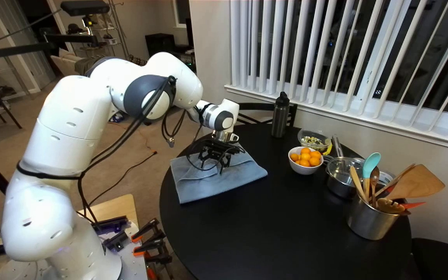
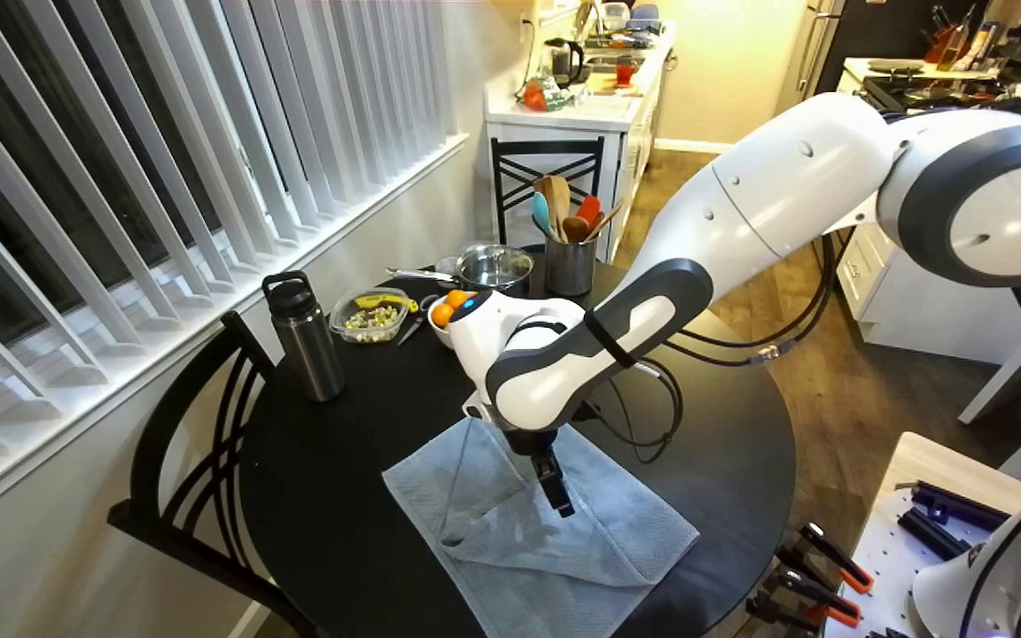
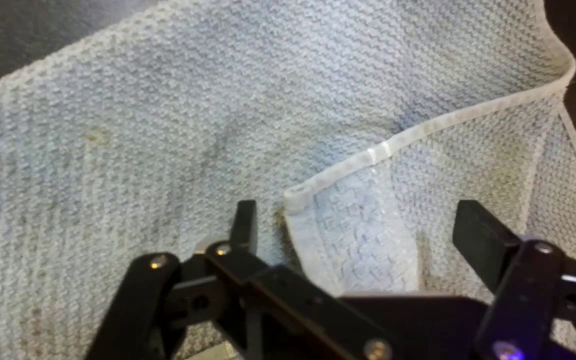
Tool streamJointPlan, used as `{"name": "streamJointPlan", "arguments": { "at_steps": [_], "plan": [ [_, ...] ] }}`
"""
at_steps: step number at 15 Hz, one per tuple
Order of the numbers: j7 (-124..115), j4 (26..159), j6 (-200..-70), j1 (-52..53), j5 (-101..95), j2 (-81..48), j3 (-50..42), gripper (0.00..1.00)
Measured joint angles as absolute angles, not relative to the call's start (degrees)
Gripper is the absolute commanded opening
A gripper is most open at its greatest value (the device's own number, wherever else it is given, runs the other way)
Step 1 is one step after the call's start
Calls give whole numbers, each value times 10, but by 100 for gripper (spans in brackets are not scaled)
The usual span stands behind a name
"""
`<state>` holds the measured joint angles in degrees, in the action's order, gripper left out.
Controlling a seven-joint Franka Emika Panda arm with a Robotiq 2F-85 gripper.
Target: Fold the towel on the table
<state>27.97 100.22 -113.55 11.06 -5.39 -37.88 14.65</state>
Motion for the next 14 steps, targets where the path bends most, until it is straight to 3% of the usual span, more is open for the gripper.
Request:
{"name": "streamJointPlan", "arguments": {
  "at_steps": [12,13,14],
  "plan": [
    [280,1018,-1135,91,31,-356,169,99],
    [280,1018,-1134,91,31,-356,169,91],
    [280,1018,-1134,91,31,-356,168,75]
  ]
}}
